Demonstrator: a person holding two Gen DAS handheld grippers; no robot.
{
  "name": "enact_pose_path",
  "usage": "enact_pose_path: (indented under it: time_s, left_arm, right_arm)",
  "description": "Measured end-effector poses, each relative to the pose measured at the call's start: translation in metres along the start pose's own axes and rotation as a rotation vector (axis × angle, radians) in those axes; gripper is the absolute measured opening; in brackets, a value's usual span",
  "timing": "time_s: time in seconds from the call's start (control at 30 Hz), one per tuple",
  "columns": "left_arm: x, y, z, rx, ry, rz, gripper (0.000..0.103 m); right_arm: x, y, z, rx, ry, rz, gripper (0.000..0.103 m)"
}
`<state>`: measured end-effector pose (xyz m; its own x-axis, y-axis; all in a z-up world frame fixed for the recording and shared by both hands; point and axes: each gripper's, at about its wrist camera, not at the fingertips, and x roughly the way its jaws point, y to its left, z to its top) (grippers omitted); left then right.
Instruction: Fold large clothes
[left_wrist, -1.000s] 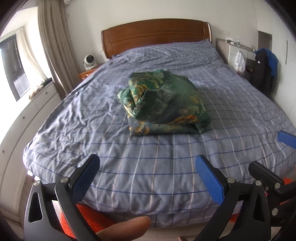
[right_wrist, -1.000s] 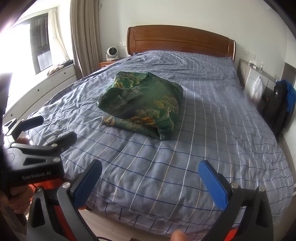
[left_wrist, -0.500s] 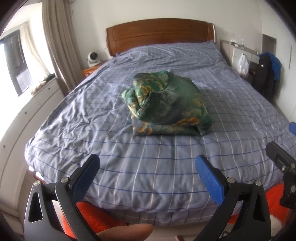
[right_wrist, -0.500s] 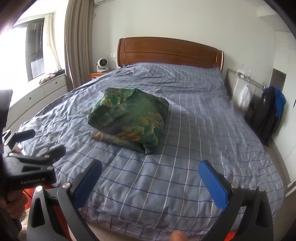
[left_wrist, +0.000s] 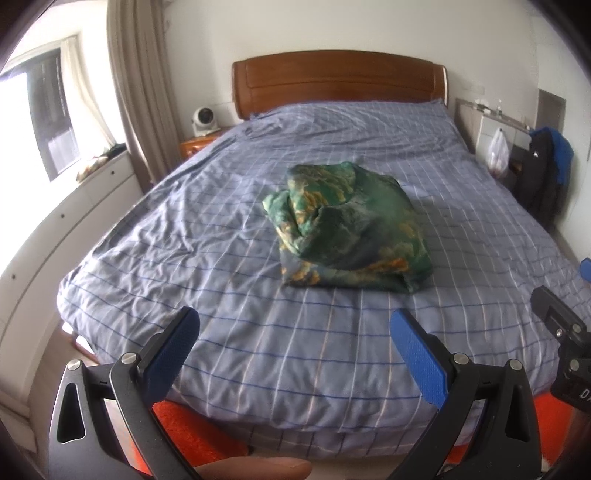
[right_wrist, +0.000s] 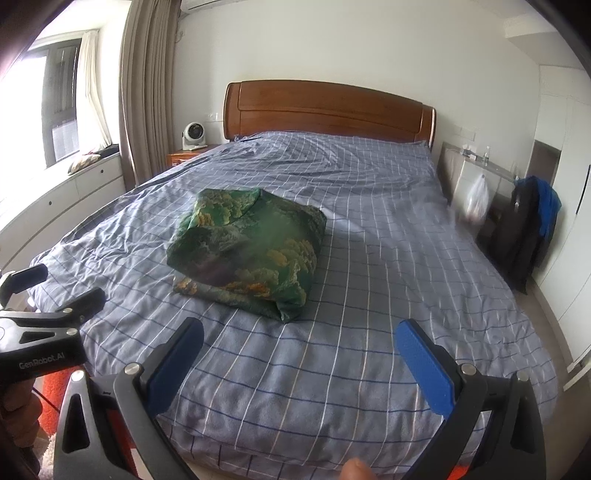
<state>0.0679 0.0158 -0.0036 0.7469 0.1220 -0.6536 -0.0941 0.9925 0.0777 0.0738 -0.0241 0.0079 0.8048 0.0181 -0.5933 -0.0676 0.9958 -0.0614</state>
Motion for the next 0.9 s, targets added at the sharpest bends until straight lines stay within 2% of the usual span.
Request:
enact_pose_path:
  time_s: [0.13,0.27,0.4,0.6,0.9]
  left_arm:
    - [-0.002,0.001,0.001,0.006,0.007,0.002,0.103]
    - [-0.015,-0.001,0.002,0.035,0.019,-0.008,0.103]
    - [-0.028,-0.003,-0.001,0.073,0.008,-0.008,0.103]
    - [-0.037,-0.004,0.003,0.053,-0.022,0.002,0.103]
    - [-0.028,-0.005,0.002,0.047,0.005,0.018,0.103]
  right_arm:
    - [-0.003,-0.002,0.004,0.007,0.001,-0.005,0.103]
    - [-0.011,-0.01,0.007,0.027,0.046,0.022,0.103]
    - [-0.025,-0.017,0.007,0.007,0.056,0.017,0.103]
    - [-0.029,-0.025,0.006,0.029,0.063,-0.01,0.103]
    - [-0.027,-0.021,0.006,0.027,0.051,-0.019,0.103]
